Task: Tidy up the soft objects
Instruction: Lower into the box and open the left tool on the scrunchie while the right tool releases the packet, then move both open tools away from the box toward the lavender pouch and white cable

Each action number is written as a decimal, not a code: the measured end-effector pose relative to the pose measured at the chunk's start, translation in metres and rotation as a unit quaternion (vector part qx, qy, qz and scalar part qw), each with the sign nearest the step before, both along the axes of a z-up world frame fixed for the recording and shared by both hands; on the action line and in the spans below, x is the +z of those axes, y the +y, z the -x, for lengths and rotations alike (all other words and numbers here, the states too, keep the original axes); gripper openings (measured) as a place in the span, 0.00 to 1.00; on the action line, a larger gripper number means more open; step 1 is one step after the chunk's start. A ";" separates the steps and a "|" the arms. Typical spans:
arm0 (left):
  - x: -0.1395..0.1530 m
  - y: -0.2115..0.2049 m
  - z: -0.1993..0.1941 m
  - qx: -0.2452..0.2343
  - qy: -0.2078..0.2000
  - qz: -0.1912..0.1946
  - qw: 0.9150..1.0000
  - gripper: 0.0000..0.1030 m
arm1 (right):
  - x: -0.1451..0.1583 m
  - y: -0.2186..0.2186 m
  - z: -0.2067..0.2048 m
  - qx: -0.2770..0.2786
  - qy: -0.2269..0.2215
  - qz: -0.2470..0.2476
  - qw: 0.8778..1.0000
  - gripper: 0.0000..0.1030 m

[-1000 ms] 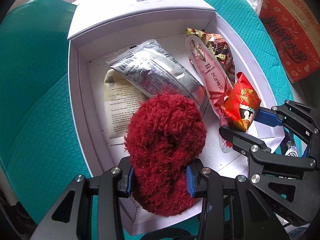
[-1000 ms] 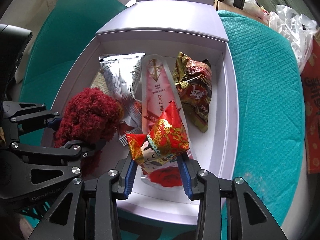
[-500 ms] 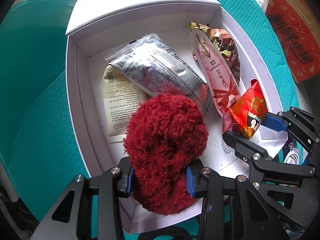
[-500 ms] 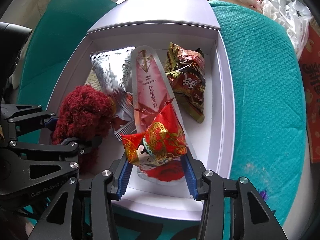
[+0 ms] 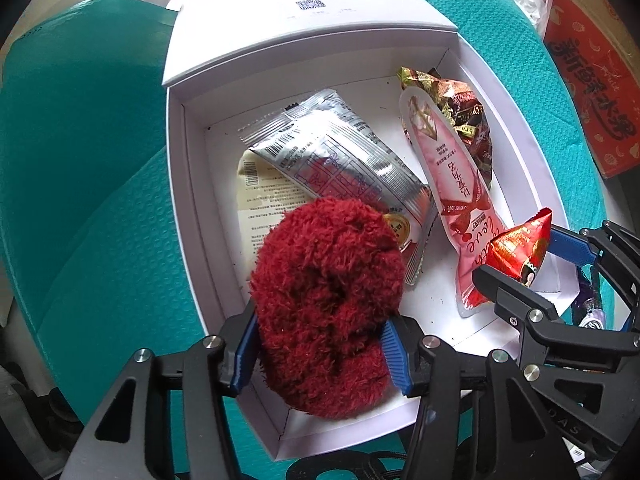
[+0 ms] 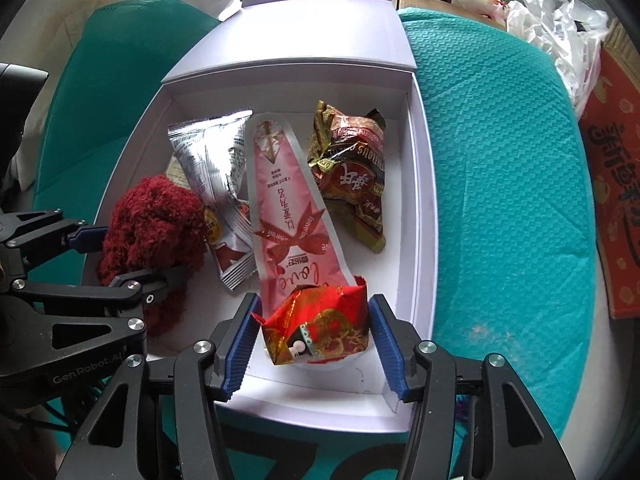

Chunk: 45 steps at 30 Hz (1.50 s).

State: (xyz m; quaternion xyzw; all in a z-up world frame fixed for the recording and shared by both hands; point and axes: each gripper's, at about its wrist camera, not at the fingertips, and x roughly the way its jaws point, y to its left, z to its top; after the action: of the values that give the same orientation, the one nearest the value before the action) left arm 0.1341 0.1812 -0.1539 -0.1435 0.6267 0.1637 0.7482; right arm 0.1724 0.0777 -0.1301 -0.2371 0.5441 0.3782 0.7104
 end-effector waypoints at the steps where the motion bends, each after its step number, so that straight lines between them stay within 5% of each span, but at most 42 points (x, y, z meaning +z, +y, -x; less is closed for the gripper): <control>1: 0.002 0.000 -0.001 0.001 0.000 -0.005 1.000 0.51 | 0.003 -0.001 -0.002 -0.001 -0.001 -0.003 1.000 0.53; 20: 0.077 0.012 -0.009 0.010 -0.079 -0.059 0.995 0.51 | 0.080 0.002 -0.008 -0.009 -0.048 -0.051 0.998 0.53; 32: 0.153 -0.003 0.016 0.015 -0.167 -0.099 0.981 0.52 | 0.129 -0.008 0.004 -0.014 -0.087 -0.102 0.991 0.53; 45: 0.214 -0.026 0.037 0.008 -0.212 -0.096 0.972 0.52 | 0.188 -0.034 0.022 -0.023 -0.119 -0.148 0.981 0.61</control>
State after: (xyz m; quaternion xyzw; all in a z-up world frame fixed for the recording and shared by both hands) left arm 0.0971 0.1549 0.0603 -0.1074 0.4336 0.1952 0.8732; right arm 0.1509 0.0434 0.0582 -0.1598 0.3985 0.4071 0.8062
